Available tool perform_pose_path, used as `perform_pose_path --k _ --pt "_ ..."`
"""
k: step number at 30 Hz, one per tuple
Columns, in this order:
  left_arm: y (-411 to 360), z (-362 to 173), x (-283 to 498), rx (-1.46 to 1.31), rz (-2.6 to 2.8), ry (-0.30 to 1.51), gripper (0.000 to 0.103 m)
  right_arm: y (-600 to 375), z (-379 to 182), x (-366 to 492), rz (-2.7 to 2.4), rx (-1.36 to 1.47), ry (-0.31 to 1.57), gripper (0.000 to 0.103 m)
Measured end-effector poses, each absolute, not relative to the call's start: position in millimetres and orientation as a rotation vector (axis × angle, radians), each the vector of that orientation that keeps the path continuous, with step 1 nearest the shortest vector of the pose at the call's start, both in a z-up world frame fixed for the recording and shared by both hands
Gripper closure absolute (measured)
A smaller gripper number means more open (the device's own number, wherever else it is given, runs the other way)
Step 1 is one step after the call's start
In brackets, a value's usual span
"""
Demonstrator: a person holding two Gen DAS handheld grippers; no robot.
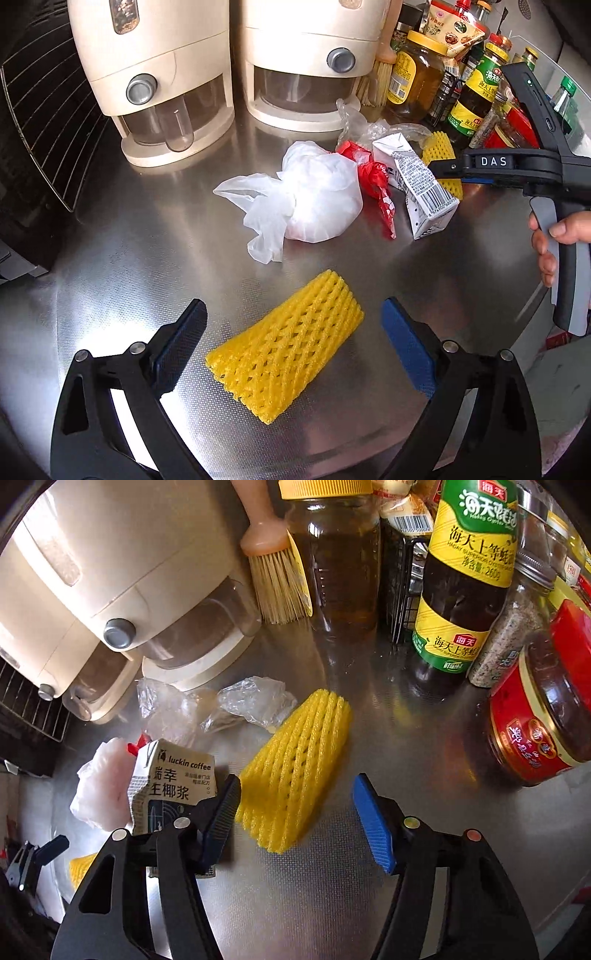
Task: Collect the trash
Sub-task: 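Grasp a yellow foam net with the left tool while the right tool grasps another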
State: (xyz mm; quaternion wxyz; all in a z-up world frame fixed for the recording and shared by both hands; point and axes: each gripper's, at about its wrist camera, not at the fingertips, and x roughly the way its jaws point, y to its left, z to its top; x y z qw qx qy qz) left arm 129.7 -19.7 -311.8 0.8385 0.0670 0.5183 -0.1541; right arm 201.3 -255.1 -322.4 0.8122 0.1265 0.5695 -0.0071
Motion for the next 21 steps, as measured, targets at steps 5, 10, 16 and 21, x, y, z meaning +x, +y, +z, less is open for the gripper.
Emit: perform_pose_path --k 5,10,16,21 --pt "-19 -324 127 0.116 -0.353 1.148 0.041 -251 -326 202 0.012 0.261 1.22 0.061" --pt "-17 -318 119 0.107 -0.341 1.125 0.074 -246 -321 199 0.044 0.222 1.208 0.09" --pt "-10 -305 108 0.054 -0.344 1.128 0.094 -252 -308 180 0.04 0.236 1.188 0.09" --pt "-14 -288 86 0.055 -0.351 1.093 0.094 -259 -286 155 0.038 0.244 1.147 0.09"
